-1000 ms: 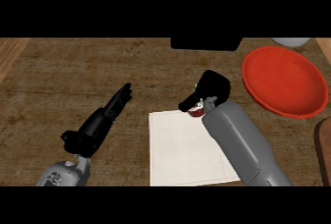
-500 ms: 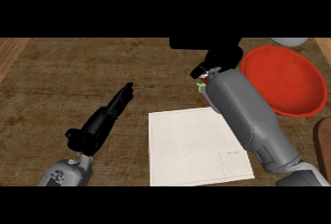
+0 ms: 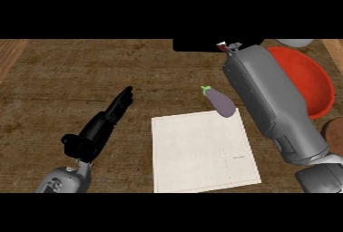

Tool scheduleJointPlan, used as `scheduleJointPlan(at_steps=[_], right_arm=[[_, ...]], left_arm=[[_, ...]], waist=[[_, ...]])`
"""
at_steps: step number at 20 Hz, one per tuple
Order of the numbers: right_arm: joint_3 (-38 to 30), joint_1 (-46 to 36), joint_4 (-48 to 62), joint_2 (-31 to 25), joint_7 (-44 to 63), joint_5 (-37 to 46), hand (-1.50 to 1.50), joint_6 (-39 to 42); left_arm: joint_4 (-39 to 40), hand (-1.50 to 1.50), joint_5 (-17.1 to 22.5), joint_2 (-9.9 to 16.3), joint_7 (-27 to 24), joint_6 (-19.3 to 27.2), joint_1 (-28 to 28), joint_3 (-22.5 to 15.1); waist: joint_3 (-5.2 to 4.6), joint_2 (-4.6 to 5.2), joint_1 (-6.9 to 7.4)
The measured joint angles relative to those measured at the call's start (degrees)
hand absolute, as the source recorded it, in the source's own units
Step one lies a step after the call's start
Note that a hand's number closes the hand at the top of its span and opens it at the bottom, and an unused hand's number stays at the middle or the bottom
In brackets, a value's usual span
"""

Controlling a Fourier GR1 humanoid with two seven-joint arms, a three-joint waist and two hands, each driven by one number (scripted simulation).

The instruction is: Pick the cupcake from the placemat and place it in the bowl

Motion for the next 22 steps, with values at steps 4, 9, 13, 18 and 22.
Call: scheduleJointPlan(at_steps=[4, 9, 13, 18, 22], right_arm=[[-2.7, 0.1, 1.6, -1.9, -0.3, 1.6, 1.50, -2.2], [-4.1, 0.9, 4.9, -5.9, -0.7, 4.8, 1.50, -2.9], [-4.3, 3.4, 6.7, -9.0, -1.4, 8.4, 1.50, -5.0], [-7.8, 4.8, 10.4, -11.6, -3.4, 7.0, 1.50, -5.6], [-13.9, 7.4, 12.5, -12.1, -6.6, -0.4, -1.50, -4.5]], left_arm=[[-0.6, 0.00, -0.6, -0.5, 0.5, 0.3, 0.7, -0.2], [0.7, 0.00, -0.4, -0.2, -0.3, -0.8, 0.3, 1.0], [-0.4, 0.00, -1.1, -0.6, -0.5, -0.7, 1.5, 0.7], [-0.3, 0.00, -1.0, -0.7, 0.6, -1.4, 0.5, 1.6], [-0.4, 0.00, -1.8, -1.2, 0.2, -0.8, 1.3, 1.4]], waist=[[0.01, -0.12, -0.49], [0.00, -0.14, -0.89], [0.01, -0.20, -0.91], [0.03, -0.13, -0.79], [0.09, -0.08, -0.93]])
